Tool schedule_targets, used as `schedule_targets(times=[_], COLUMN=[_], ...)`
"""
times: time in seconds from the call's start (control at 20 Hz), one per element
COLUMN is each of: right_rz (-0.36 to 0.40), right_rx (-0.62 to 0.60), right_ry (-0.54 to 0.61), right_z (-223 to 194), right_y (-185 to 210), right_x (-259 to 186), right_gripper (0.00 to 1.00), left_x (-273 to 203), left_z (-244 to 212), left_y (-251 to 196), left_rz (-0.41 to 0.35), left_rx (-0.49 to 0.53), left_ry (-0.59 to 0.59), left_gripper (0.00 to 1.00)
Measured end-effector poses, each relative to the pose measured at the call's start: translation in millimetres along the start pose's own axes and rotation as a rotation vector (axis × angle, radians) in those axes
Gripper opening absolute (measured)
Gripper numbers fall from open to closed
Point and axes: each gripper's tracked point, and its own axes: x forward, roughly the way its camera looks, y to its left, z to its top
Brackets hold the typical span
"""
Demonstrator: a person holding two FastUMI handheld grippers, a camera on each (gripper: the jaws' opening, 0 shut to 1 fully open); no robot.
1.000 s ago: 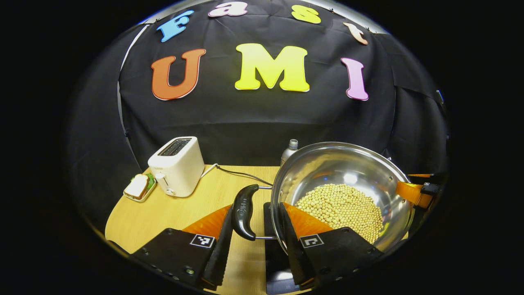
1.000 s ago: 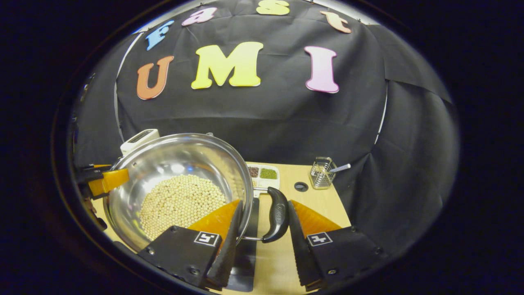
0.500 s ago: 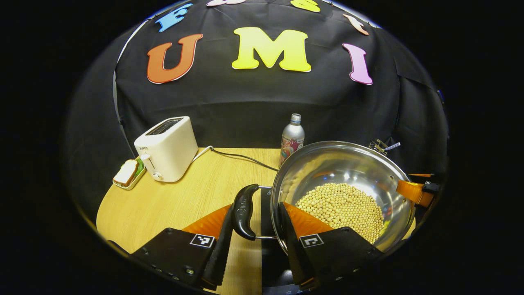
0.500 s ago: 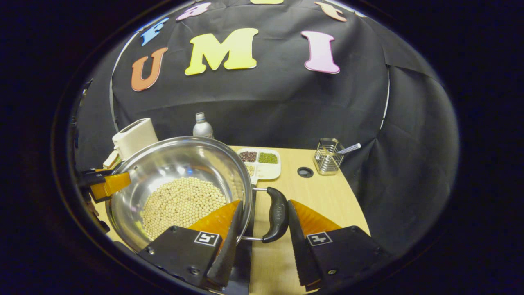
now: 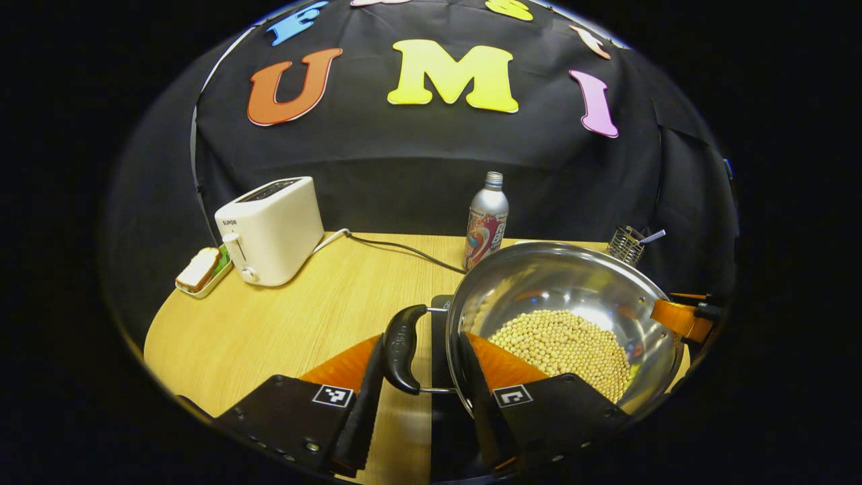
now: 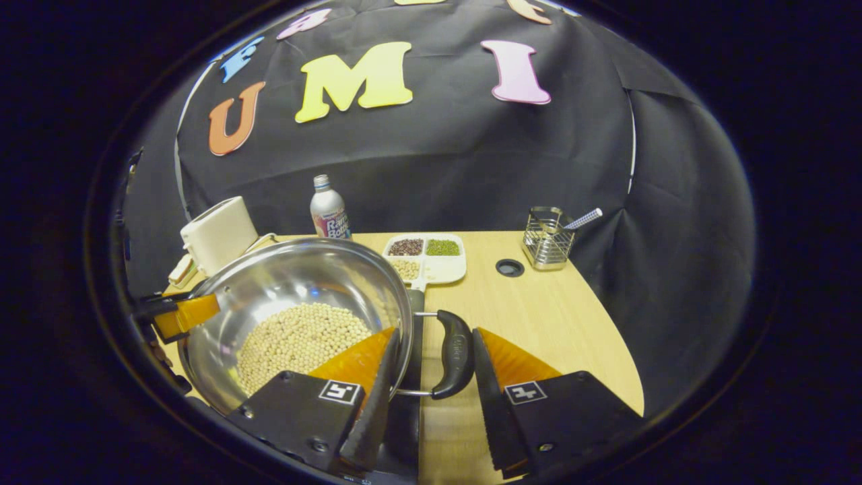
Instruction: First push the handle of the pot to place it horizontally, then grasp the pot with both hands and set it on the induction cooktop.
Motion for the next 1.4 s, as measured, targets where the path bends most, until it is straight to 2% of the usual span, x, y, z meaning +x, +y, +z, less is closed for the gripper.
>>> schedule_targets(times=[0.45,0.5,0.55,0.65,0.7,0.75,0.8,0.85,0.9,0.95,1.0,1.1,1.4], right_rz=[-0.004,-0.001,-0.003,-0.023,-0.038,-0.046,-0.049,-0.047,-0.048,-0.054,-0.056,-0.057,-0.092], right_rx=[0.002,0.002,0.006,0.009,0.004,0.001,0.001,0.003,0.006,0.008,0.006,0.007,0.007], right_ry=[-0.015,-0.024,-0.034,-0.061,-0.079,-0.095,-0.108,-0.121,-0.130,-0.138,-0.145,-0.160,-0.260], right_z=[4,5,7,11,13,16,16,17,15,13,10,5,-8], right_y=[-5,-6,-7,-12,-16,-17,-17,-17,-17,-19,-19,-18,-21], right_x=[-3,-5,-9,-20,-26,-35,-44,-54,-63,-72,-82,-102,-166], right_gripper=[0.67,0.71,0.69,0.73,0.75,0.83,0.83,0.89,0.90,0.90,0.90,0.90,0.93], left_x=[-6,-8,-11,-21,-26,-32,-39,-46,-53,-61,-70,-88,-142], left_z=[10,11,10,8,7,7,7,7,6,6,8,9,13], left_y=[6,9,9,10,12,13,13,15,17,16,19,29,34], left_rz=[0.007,0.015,0.017,0.013,0.015,0.019,0.021,0.031,0.032,0.034,0.047,0.083,0.088], left_rx=[0.033,0.034,0.026,0.006,0.004,0.005,0.008,0.011,0.011,0.013,0.022,0.045,0.023], left_ry=[-0.056,-0.063,-0.064,-0.066,-0.069,-0.075,-0.081,-0.090,-0.097,-0.108,-0.121,-0.151,-0.235], left_gripper=[0.65,0.75,0.71,0.77,0.78,0.78,0.81,0.77,0.78,0.86,0.88,0.91,0.94])
